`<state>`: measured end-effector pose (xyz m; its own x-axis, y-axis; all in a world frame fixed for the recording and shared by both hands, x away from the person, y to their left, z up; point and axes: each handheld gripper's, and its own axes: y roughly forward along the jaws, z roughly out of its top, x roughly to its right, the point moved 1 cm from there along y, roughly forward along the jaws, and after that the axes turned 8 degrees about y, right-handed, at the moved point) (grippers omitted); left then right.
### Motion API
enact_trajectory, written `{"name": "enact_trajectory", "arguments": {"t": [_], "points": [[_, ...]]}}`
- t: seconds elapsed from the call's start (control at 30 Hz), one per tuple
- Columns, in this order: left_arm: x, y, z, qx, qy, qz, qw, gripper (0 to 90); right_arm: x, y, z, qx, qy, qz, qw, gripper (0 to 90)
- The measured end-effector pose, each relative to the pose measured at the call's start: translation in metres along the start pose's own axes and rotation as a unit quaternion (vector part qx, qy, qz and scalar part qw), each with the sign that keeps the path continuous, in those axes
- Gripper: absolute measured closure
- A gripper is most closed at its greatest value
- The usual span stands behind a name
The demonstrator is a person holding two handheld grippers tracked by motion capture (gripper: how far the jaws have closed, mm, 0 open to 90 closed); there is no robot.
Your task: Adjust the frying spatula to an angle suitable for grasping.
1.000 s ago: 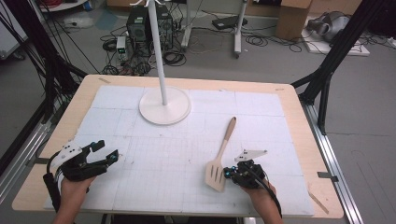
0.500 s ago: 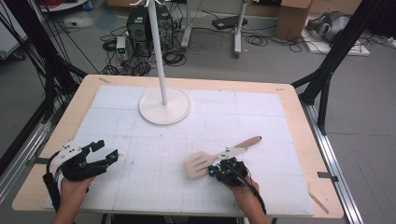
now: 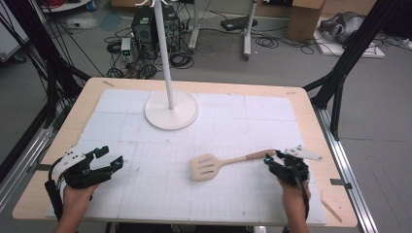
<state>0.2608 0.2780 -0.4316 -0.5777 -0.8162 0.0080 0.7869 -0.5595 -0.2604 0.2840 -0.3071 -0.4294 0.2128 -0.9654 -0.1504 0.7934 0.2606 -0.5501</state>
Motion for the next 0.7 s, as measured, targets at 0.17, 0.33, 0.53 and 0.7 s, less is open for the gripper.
{"name": "enact_trajectory", "arguments": {"t": [0.17,0.33,0.53,0.7], "points": [[-0.001,0.0,0.0,-0.001,0.0,0.004,1.0,26.9,0.036,0.003,0.0,-0.006,0.036,-0.011,0.9993,86.0],[-0.001,0.0,-0.001,-0.003,0.003,0.004,1.0,26.9,0.048,0.025,0.008,-0.02,0.013,-0.034,0.9991,89.9],[-0.001,0.0,-0.001,-0.003,0.002,0.005,1.0,26.9,0.051,0.041,0.013,-0.028,-0.009,-0.041,0.9987,89.9],[-0.001,0.0,-0.001,-0.004,0.002,0.007,1.0,27.1,0.05,0.049,0.01,-0.053,-0.003,-0.033,0.9981,89.8]]}}
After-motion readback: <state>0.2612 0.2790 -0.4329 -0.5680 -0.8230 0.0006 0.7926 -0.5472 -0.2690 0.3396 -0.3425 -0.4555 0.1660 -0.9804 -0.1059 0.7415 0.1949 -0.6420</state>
